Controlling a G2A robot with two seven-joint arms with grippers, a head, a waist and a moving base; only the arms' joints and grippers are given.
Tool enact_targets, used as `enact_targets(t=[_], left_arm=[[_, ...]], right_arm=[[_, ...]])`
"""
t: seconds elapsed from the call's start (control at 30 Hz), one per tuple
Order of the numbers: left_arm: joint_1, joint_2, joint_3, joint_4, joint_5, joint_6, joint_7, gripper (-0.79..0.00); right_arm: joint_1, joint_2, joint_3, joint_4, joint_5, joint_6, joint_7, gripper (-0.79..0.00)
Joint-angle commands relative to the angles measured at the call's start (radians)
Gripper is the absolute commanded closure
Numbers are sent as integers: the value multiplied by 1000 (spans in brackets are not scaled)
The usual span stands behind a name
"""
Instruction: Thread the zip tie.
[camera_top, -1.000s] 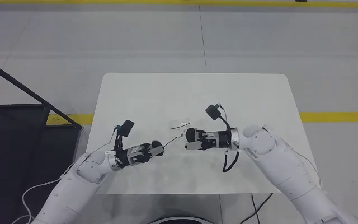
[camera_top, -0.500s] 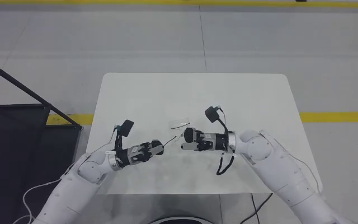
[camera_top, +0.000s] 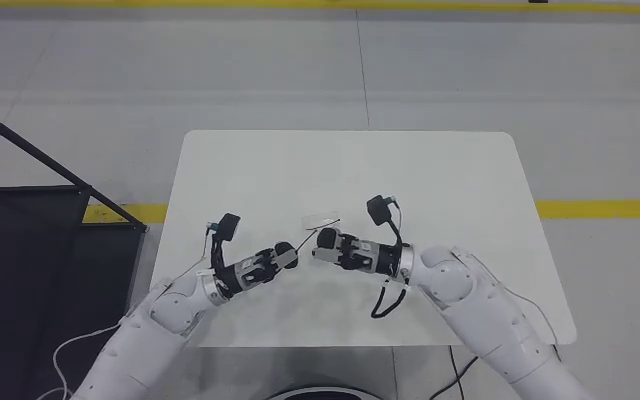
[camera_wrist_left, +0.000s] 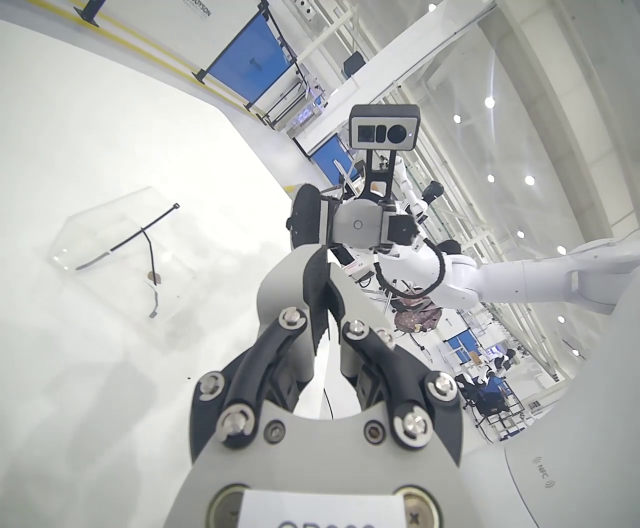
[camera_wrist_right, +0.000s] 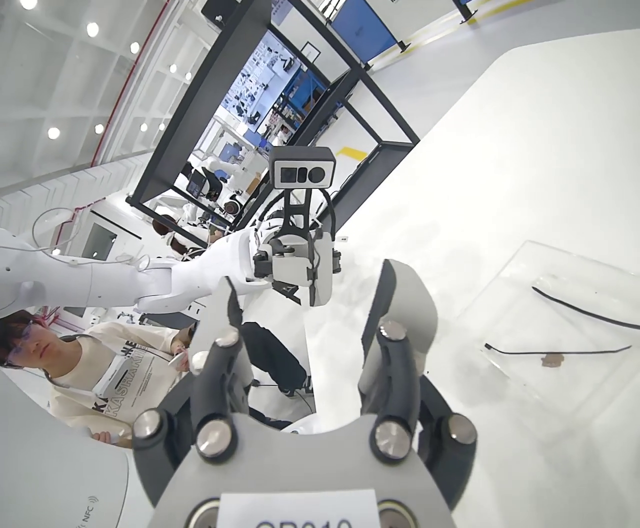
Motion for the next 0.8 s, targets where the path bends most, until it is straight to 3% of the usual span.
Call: enact_targets(t=[0.0,0.43,0.77], left_arm=[[-1,-2,3,1,3,-2,2,0],[-6,-12,6,11,4,-11,8,0],[-7,-18,6,18,1,-11,5,0]], right_arm=[[3,-7,-8,4,-10,9,-18,-332],[11,-39,-28,23,-67,29,-82,-200],[4,-51,-20,23,-80,26,-82,-6]])
